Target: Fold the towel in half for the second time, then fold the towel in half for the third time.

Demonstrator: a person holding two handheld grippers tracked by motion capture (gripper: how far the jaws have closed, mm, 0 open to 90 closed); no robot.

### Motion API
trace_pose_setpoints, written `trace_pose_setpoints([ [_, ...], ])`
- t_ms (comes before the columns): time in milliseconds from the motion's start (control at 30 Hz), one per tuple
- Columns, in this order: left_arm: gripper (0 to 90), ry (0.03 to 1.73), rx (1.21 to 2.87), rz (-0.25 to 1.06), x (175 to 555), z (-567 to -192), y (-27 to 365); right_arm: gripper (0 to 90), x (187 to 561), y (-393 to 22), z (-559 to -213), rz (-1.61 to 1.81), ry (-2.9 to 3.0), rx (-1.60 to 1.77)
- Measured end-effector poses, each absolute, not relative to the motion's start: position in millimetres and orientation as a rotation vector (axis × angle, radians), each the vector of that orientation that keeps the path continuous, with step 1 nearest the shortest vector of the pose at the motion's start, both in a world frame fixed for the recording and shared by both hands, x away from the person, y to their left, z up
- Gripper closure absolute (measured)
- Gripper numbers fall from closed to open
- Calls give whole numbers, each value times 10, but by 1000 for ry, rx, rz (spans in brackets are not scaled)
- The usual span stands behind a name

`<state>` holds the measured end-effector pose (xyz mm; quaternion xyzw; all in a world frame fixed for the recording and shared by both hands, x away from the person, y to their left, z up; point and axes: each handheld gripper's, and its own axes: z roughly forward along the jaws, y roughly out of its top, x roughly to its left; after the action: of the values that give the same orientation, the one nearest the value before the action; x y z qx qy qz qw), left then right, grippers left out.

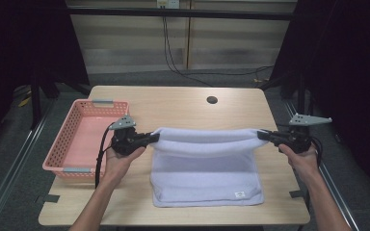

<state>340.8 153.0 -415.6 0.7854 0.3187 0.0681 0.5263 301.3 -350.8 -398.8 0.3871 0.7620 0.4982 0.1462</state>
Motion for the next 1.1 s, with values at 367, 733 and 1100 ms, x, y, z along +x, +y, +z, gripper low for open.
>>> trace_pose_setpoints([
  [367, 838, 762, 1950, 105, 3062, -4423, 1587, 861, 2619, -3461, -4172, 1411, 2276, 1096],
  [733, 827, 747, 2044, 55, 2745, -4648, 1618, 852, 2265, -3366, -4442, 1338, 2385, 1113],
  [1100, 773, 699, 2176, -40, 2470, -4787, 1670, 753, 1886, -3374, -4723, 1242, 2549, 1136],
])
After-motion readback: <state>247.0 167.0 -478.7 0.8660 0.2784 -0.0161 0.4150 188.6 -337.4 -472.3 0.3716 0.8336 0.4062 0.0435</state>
